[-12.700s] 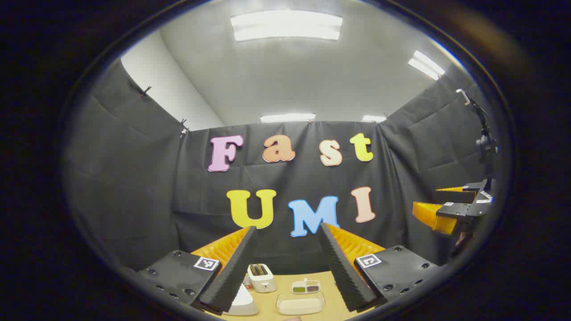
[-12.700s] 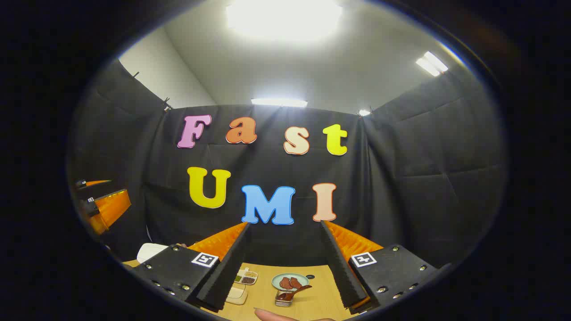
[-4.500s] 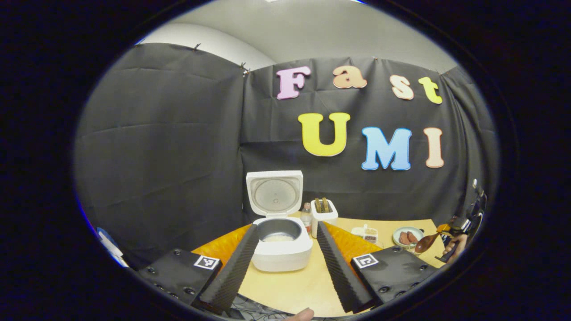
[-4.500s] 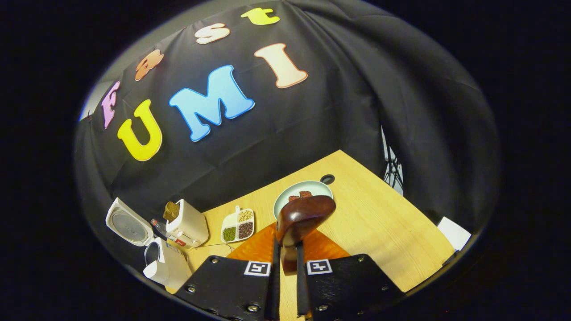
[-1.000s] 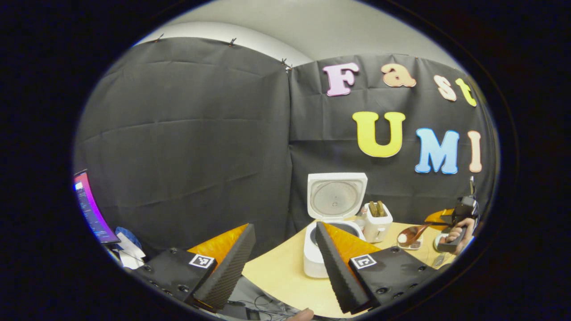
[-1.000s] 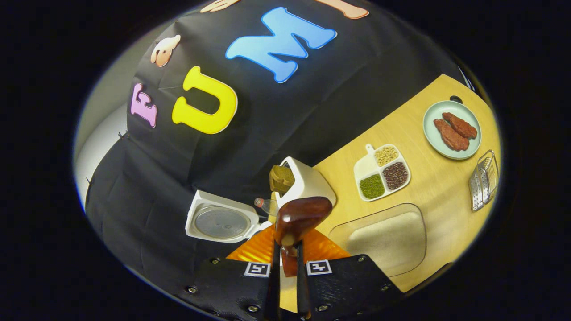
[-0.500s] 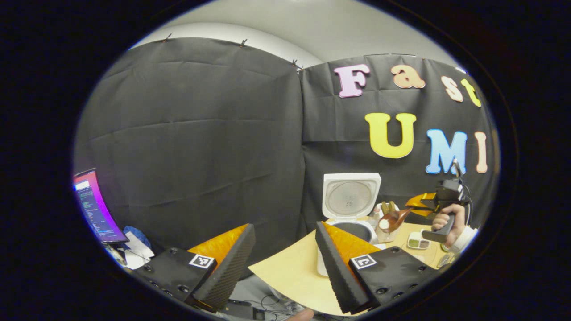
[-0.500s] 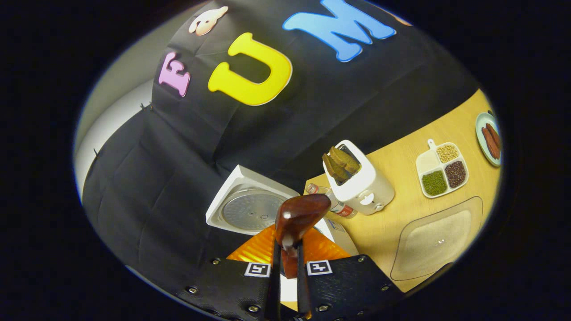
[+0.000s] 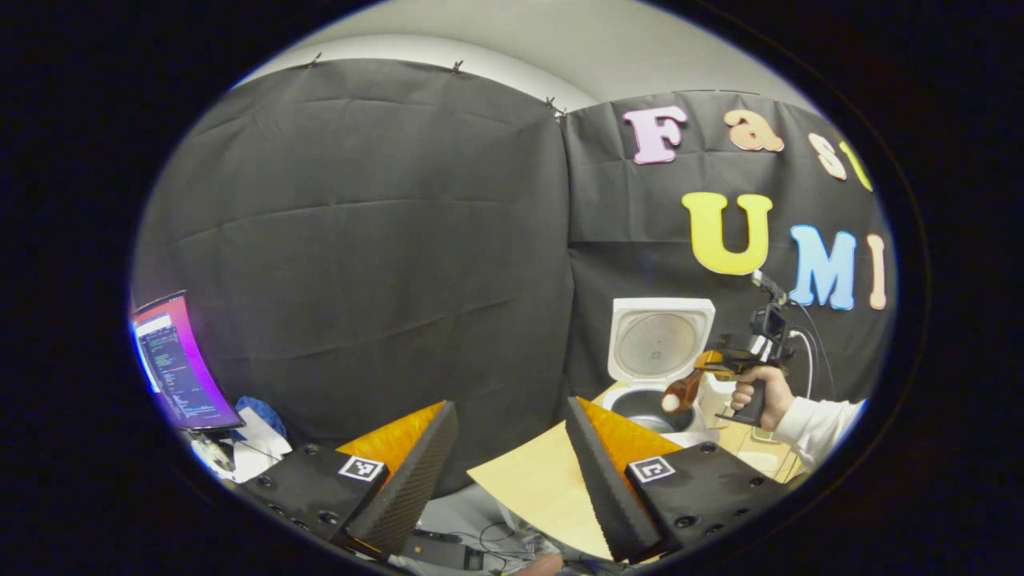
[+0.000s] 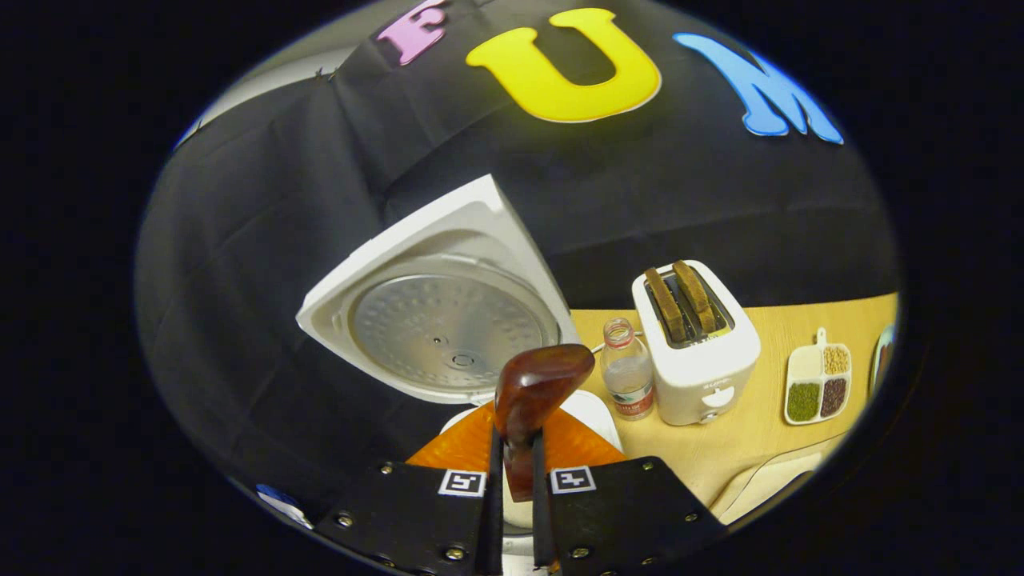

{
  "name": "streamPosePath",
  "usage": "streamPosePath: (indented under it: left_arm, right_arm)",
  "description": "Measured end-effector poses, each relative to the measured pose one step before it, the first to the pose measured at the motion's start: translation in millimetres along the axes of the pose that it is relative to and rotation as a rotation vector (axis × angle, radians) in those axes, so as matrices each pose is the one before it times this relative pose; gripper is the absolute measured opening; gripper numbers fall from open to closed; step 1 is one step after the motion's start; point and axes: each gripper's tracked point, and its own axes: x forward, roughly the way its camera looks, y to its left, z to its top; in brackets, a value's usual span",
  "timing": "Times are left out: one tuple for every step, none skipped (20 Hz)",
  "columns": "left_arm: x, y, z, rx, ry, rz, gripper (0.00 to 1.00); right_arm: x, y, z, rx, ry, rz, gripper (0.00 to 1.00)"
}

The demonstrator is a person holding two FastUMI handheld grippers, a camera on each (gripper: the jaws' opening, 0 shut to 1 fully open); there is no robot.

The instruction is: Close the left gripper, press the button to open the rice cooker; take a wooden spoon from the chopstick holder with the right hand, scoop a spoonful of rice and pour it into the rice cooker, then put the wooden spoon back into the chopstick holder.

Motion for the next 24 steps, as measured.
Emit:
streamPosePath:
  left_arm:
    - [-0.78, 1.2, 2.34, -0.00555, 0.00104, 0.00551, 0.95]
    - [0.94, 1.28, 0.1, -0.00848, 0.00317, 0.00475, 0.97]
    - [2.92, 0.46, -3.73, -0.00881, 0.00557, 0.00352, 0.98]
    - [2.3, 2.14, -0.67, -0.00613, 0.00501, 0.00489, 1.0]
    - [5.61, 6.73, -2.54, -0.00316, 0.00428, 0.00415, 0.97]
    - [3.79, 4.28, -1.47, -0.00092, 0.00308, 0.00403, 0.94]
    - [1.24, 1.66, -0.93, 0.00006, 0.00028, 0.00339, 0.91]
    - [0.45, 1.12, 1.39, 0.00073, 0.00019, 0.00299, 0.91]
    - [1.12, 0.41, -0.93, 0.00031, -0.00095, 0.00325, 0.9]
    - [1.47, 0.68, 0.0, 0.00023, 0.00148, 0.00323, 0.9]
    - [1.39, 0.97, -0.9, -0.00043, 0.002, 0.003, 0.91]
    - [1.13, 0.3, 0.54, -0.00113, -0.00023, 0.00253, 0.91]
    - [0.26, 1.52, -0.06, -0.00155, -0.00286, 0.00155, 0.9]
    - [-0.18, 0.62, -0.05, -0.002, -0.00068, 0.00312, 0.9]
    - [-0.94, 0.4, -1.15, -0.00353, 0.00006, 0.00246, 0.91]
    - [-1.07, 1.32, 0.14, -0.00468, -0.00011, 0.00203, 0.9]
    - [-0.38, 1.23, -0.9, -0.00366, 0.00159, 0.00184, 0.9]
    - [-0.33, 1.26, -0.49, -0.00198, 0.00115, 0.00208, 0.9]
    - [-1.79, 1.5, -3.08, -0.00201, 0.00185, 0.00319, 0.91]
    - [-0.41, 1.34, -0.64, -0.00402, 0.00232, 0.00244, 0.9]
    - [-2.17, 1.21, 0.68, -0.00508, -0.001, 0.00278, 0.9]
    - [-1.48, 0.87, 0.22, -0.00271, 0.00057, 0.00266, 0.9]
    - [-1.55, 1.17, -0.96, -0.00022, -0.00122, 0.00365, 0.91]
    - [-2.0, 0.63, 0.9, 0.00143, -0.00266, 0.00397, 0.9]
  right_arm:
    - [7.39, 1.74, -0.39, -0.04348, -0.00589, -0.00954, 0.15]
    - [4.64, 2.85, -0.37, -0.04508, -0.00674, -0.00829, 0.15]
    - [5.62, 1.5, 0.61, -0.05282, -0.00709, -0.00785, 0.15]
    - [5.47, 3.28, -1.0, -0.05402, 0.00124, -0.00544, 0.15]
    - [4.43, 4.11, -0.09, -0.04457, -0.0013, -0.00032, 0.15]
    - [0.11, 3.1, -0.02, -0.03119, -0.00071, 0.00395, 0.15]
    - [-0.09, 3.72, -0.71, -0.02533, 0.00066, 0.0019, 0.15]
    - [0.56, 4.23, -0.76, -0.02654, -0.00277, -0.00031, 0.15]
    - [0.47, 1.45, -0.12, -0.0345, -0.00352, -0.00635, 0.15]
    - [1.08, 3.15, -0.22, -0.04566, -0.01264, -0.00705, 0.15]
    - [1.25, 3.51, -0.33, -0.05365, -0.00771, -0.00248, 0.15]
    - [0.8, 4.44, -1.52, -0.0584, -0.01002, -0.00047, 0.15]
    - [0.11, 4.12, -1.28, -0.05368, -0.0071, 0.0054, 0.15]
    - [0.18, 7.55, -1.41, -0.0513, -0.00761, 0.00952, 0.15]
    - [-0.96, 3.54, -0.38, -0.05303, -0.00835, 0.00257, 0.15]
    - [-0.99, 4.64, -1.4, -0.05804, -0.00772, 0.00209, 0.15]
    - [-1.38, 3.28, -0.44, -0.06716, -0.00808, -0.00162, 0.15]
    - [-1.83, 6.1, 0.07, -0.06984, -0.01123, 0.00113, 0.15]
    - [-1.05, 5.36, 0.11, -0.06336, -0.00609, 0.00285, 0.15]
    - [-0.05, 5.35, 0.49, -0.0534, -0.00662, 0.00288, 0.15]
    - [-1.26, 3.42, 0.12, -0.04862, -0.00181, 0.00292, 0.15]
    - [-0.97, 4.43, -1.06, -0.02944, 0.00323, 0.00818, 0.15]
    - [-2.75, 3.56, -1.51, -0.01342, 0.00273, 0.00947, 0.15]
    - [-0.3, 2.59, -0.42, 0.00085, 0.00586, 0.01236, 0.15]
